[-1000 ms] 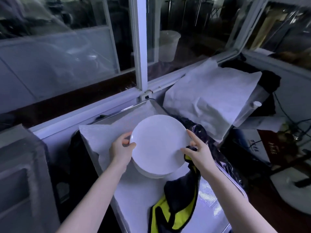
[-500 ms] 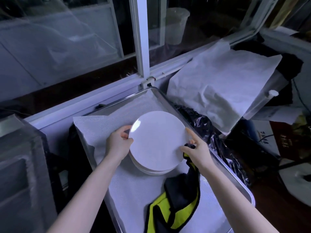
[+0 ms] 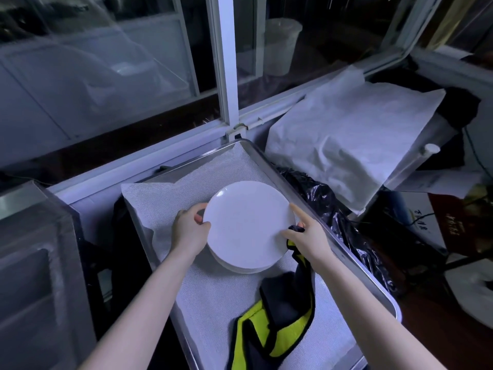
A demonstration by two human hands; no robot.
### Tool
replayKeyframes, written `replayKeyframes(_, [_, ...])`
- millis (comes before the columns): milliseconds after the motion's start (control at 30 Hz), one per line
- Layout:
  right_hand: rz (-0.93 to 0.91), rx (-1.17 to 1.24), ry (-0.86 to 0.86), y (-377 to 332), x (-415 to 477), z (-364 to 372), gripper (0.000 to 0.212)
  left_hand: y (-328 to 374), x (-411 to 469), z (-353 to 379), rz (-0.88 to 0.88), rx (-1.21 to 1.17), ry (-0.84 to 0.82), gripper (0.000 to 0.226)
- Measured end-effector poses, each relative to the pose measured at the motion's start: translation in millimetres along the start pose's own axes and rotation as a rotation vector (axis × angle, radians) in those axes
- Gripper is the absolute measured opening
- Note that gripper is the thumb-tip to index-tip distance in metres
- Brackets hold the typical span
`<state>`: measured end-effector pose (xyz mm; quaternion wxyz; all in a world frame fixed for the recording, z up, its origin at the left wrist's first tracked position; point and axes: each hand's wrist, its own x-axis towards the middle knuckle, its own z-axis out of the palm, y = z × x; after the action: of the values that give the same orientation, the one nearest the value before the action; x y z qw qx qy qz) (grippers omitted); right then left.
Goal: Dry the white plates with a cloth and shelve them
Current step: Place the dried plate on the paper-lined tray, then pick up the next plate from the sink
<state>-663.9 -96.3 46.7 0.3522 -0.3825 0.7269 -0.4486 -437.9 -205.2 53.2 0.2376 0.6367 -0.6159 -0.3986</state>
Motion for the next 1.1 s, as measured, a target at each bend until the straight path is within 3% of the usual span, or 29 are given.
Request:
replayKeyframes(167, [-0.036,-0.108,0.168,-11.5,-19.9,7.0,0.049,-3.7,-13.4,-3.7,-0.006,-0.024,0.003,0.044])
replayKeyframes(233, [-0.086,-0.101,0.158,-26.4,-34.4,14.9,0.040,-5.8,-27.7,-8.7,0.009,-0.118,0.036,0.040])
replayKeyframes(333, [-0.165,0.049,0.042,-59.7,-53.6,35.5,0.024,-8.4,-52.3,-19.3,0.051,-0.259,0.061,0.036])
replayKeyframes(567, [-0.308,0.082,-0.236,-129.1,-89.5,113.5,0.021,-44.0,-96.2,-102.5,0.125,-0.348,0.257,0.035])
replayKeyframes(900, [-0.485,0.023,-0.655,-194.9,-178.0,290.2,0.018,-195.0,-181.8,-255.4,-0.191,-0.415,0.735,0.038])
replayKeyframes(1100, [-0.483,0.000,-0.753,-192.8,-221.2,389.8,0.017,-279.8,-222.7,-308.2,-0.337,-0.421,0.832,0.033])
